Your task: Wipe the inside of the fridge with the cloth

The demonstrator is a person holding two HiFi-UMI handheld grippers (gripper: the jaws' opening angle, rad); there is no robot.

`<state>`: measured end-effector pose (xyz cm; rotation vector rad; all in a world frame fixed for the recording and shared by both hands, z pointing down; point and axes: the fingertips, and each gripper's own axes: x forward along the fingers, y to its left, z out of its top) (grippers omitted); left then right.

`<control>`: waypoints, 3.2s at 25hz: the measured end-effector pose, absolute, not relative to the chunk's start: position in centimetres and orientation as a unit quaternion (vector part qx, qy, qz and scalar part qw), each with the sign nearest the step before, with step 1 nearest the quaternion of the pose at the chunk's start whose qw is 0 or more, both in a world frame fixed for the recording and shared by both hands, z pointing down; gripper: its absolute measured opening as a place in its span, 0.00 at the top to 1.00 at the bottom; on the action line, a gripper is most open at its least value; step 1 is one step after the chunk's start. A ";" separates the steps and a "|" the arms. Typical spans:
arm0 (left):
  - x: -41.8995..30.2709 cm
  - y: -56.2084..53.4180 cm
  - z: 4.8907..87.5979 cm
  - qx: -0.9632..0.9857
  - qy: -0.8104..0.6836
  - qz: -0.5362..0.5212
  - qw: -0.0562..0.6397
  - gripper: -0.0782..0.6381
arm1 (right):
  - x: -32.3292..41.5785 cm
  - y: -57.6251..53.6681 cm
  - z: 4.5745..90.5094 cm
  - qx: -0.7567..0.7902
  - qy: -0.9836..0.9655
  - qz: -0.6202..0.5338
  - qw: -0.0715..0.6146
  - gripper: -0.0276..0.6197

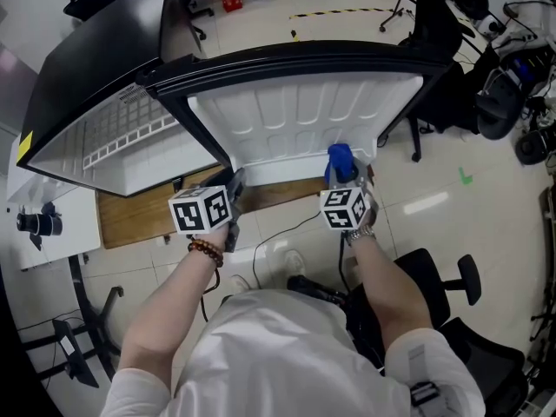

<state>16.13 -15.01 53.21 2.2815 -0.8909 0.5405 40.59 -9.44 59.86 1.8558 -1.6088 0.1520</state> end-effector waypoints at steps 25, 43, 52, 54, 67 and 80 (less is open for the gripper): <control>16.0 -11.4 54.8 0.856 -0.333 0.193 0.345 0.72 | 41.6 -4.9 56.9 0.723 -0.620 0.078 0.295 0.78; 21.0 -13.2 58.8 0.790 -0.313 -0.009 0.528 0.69 | 34.2 -4.4 53.0 0.625 -0.721 -0.014 0.300 0.78; 20.7 -14.0 58.5 0.776 -0.323 -0.098 0.533 0.69 | 33.3 -4.1 53.4 0.607 -0.734 -0.015 0.305 0.78; 20.4 -14.0 58.3 0.777 -0.326 -0.108 0.528 0.72 | 33.1 -4.2 53.5 0.603 -0.737 -0.016 0.305 0.78; 19.1 -11.7 56.4 0.805 -0.292 -0.112 0.505 0.78 | 29.9 -3.8 51.5 0.581 -0.763 -0.035 0.282 0.78; 19.3 -11.5 52.2 0.801 -0.208 -0.141 0.544 0.83 | 23.3 -5.5 44.7 0.565 -0.792 -0.082 0.216 0.78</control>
